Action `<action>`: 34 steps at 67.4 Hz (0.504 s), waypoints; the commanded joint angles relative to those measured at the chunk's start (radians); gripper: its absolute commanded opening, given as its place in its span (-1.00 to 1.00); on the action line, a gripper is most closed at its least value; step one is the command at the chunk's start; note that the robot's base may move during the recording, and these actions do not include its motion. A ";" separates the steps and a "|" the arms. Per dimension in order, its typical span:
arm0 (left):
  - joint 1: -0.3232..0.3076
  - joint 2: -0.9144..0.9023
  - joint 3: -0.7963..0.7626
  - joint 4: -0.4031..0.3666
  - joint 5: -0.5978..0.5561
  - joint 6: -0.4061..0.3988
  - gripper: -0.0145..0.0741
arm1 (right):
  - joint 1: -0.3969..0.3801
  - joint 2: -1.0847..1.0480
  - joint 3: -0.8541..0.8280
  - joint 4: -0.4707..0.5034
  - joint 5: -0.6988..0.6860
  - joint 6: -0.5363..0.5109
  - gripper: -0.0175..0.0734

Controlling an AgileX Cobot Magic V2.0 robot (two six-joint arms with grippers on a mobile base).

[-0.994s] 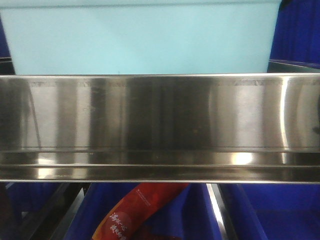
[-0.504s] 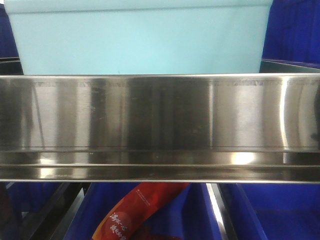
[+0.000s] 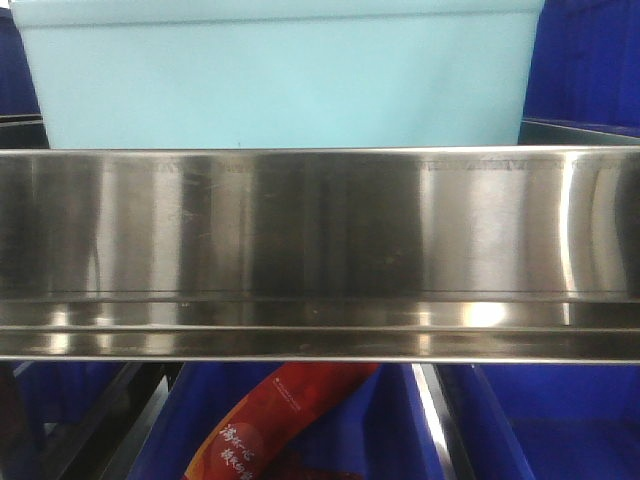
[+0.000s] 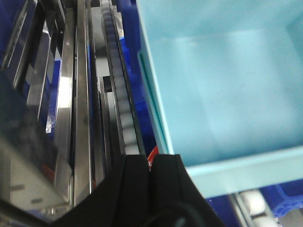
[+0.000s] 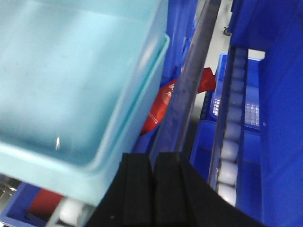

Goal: Move two blue bins to right shelf middle

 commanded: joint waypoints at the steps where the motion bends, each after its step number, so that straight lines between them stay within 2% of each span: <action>1: -0.001 -0.080 0.114 0.001 -0.100 -0.009 -0.92 | -0.005 -0.075 0.096 -0.016 -0.091 0.004 -0.97; 17: -0.001 -0.345 0.482 0.001 -0.371 -0.057 -0.92 | -0.005 -0.299 0.391 -0.016 -0.232 0.004 -0.97; 24: -0.001 -0.472 0.614 0.001 -0.427 -0.057 -0.92 | -0.005 -0.425 0.499 -0.016 -0.267 0.004 -0.97; 34: -0.001 -0.617 0.716 0.001 -0.458 -0.057 -0.92 | -0.005 -0.600 0.610 -0.016 -0.321 0.004 -0.97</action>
